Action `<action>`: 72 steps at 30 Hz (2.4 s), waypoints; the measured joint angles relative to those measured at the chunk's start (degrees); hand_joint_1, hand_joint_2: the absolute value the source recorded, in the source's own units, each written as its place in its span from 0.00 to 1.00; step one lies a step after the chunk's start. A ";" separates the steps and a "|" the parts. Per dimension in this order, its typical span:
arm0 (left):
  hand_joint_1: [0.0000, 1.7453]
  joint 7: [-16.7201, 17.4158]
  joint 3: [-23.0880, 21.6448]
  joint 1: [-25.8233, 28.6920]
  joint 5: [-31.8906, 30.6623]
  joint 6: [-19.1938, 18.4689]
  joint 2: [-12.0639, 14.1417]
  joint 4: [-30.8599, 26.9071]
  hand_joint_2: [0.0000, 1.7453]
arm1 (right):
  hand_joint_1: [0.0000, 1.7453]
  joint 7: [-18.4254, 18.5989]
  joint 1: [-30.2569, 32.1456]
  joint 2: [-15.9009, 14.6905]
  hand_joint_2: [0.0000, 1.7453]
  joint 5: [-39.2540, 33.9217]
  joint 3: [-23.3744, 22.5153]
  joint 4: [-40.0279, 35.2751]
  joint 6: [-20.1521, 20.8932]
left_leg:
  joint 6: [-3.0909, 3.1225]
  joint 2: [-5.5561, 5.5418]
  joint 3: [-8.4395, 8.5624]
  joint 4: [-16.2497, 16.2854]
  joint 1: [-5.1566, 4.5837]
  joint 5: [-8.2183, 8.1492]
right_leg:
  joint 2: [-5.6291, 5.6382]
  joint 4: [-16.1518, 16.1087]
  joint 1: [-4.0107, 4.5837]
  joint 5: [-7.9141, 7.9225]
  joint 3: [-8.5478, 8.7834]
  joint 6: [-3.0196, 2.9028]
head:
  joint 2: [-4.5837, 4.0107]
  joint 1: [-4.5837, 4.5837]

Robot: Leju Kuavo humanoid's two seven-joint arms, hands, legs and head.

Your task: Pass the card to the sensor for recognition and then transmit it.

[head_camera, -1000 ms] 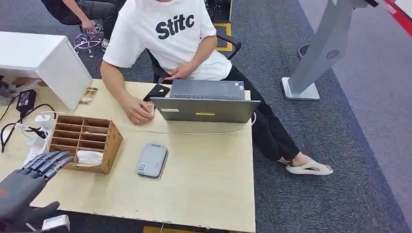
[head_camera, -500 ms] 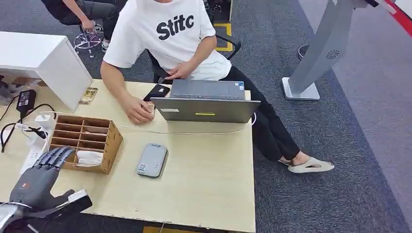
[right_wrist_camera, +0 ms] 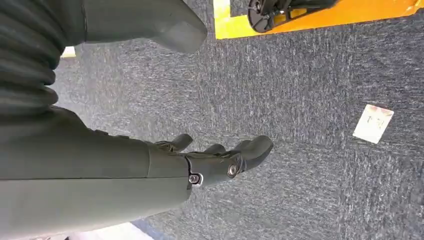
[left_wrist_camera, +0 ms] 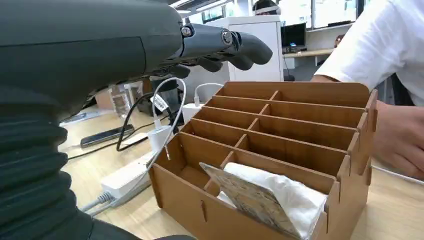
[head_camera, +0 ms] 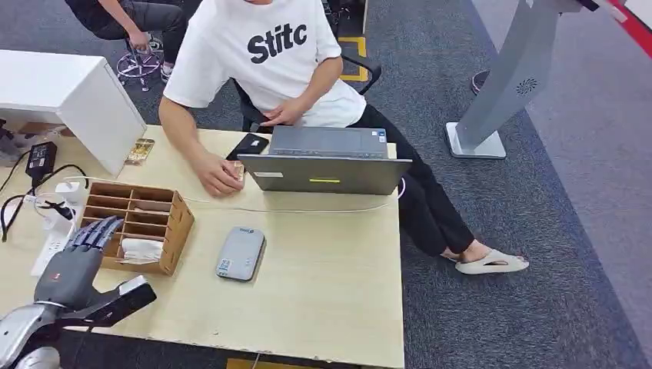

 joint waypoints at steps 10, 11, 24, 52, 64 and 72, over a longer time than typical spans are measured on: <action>0.00 -0.13 0.09 -1.25 0.33 -0.09 -1.51 3.87 1.00 | 0.00 0.00 -0.04 0.00 1.00 0.90 0.00 0.00 0.17 | 0.00 0.00 0.00 0.00 0.00 0.00 | 0.00 0.00 0.00 0.00 -0.01 0.00 | 0.00 -0.02; 0.00 -0.18 0.09 -1.30 0.33 -0.11 -1.59 4.13 1.00 | 0.00 0.00 -0.04 0.00 1.00 0.90 0.00 0.00 0.18 | 0.00 0.00 0.00 0.00 0.00 0.00 | 0.00 0.00 0.00 0.00 -0.01 0.00 | 0.00 -0.02; 1.00 -1.18 0.11 -2.25 0.31 -0.13 -1.81 6.77 1.00 | 0.00 0.00 -0.06 0.00 1.00 1.57 0.00 0.00 0.79 | 0.00 0.00 0.00 0.00 0.00 0.00 | 0.00 0.00 0.00 0.00 -0.01 0.00 | 0.00 -0.02; 1.00 -2.10 0.83 -3.35 -1.07 4.28 -4.20 10.58 1.00 | 0.00 0.09 -0.10 0.00 1.00 2.55 0.00 0.00 0.94 | 0.00 0.01 0.00 0.00 0.00 0.00 | 0.01 0.00 0.00 0.00 -0.01 0.00 | 0.00 0.00; 1.00 -0.94 3.35 -7.44 -3.41 11.19 -8.39 10.80 1.00 | 0.00 0.20 -0.12 0.00 1.00 3.45 0.00 0.00 0.81 | 0.01 -0.01 0.01 0.02 0.00 0.01 | 0.00 0.00 0.00 0.01 0.01 0.00 | 0.00 -0.02; 1.00 -0.90 5.01 -13.19 -2.64 11.28 -10.10 10.77 1.00 | 0.00 0.42 -0.15 0.00 1.00 4.22 0.00 0.00 0.83 | 0.02 -0.02 0.00 0.02 0.00 0.02 | 0.00 0.02 0.00 0.02 0.01 -0.01 | 0.00 -0.04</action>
